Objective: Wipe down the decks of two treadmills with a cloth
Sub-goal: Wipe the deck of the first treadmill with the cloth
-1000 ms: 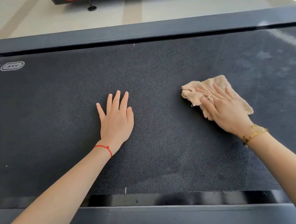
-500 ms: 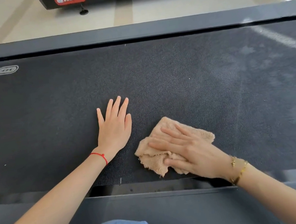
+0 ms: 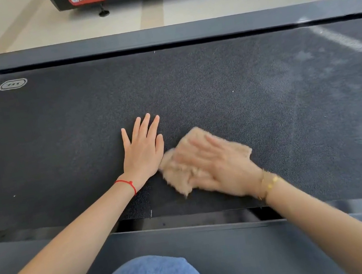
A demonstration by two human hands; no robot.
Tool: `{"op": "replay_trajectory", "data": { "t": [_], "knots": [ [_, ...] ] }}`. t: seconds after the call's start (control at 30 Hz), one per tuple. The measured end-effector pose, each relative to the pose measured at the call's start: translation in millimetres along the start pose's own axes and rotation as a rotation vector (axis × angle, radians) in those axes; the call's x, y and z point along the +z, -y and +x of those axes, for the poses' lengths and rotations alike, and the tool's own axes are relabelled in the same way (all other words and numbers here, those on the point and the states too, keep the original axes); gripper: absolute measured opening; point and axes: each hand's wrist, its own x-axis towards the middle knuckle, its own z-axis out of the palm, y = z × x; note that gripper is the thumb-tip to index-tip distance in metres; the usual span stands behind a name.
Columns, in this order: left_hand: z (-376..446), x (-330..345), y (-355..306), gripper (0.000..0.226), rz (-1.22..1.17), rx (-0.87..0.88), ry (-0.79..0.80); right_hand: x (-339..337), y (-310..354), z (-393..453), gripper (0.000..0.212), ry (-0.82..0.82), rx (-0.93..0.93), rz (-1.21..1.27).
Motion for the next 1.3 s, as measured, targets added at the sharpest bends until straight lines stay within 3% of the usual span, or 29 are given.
{"op": "replay_trajectory", "data": {
  "t": [0.07,0.13,0.3,0.47,0.53,0.7,0.9,1.07,1.3],
  "knots": [
    [0,-1,-1,0.054,0.002,0.006,0.012,-5,-16,18,0.057,-0.015,0.199,0.017],
    [0,-1,-1,0.054,0.007,0.010,0.014,-1,-13,21,0.056,0.005,0.270,0.078],
    [0,1,0,0.053,-0.015,-0.002,-0.012,7,27,-15,0.050,0.065,-0.017,0.179],
    [0,1,0,0.053,-0.010,0.005,-0.019,5,20,-12,0.053,0.086,-0.084,0.186],
    [0,0,1,0.053,0.000,0.012,-0.008,5,8,0,0.056,0.063,-0.049,0.110],
    [0,-1,1,0.054,0.004,0.016,0.001,-1,-18,33,0.055,0.009,0.277,0.063],
    [0,1,2,0.054,0.010,0.016,-0.018,7,22,-3,0.051,0.051,0.148,0.130],
    [0,1,1,0.054,0.010,0.013,-0.014,6,9,-2,0.049,-0.002,0.155,0.153],
    [1,2,0,0.054,0.033,0.002,-0.018,-3,-73,36,0.052,-0.011,0.554,0.017]
  ]
}}
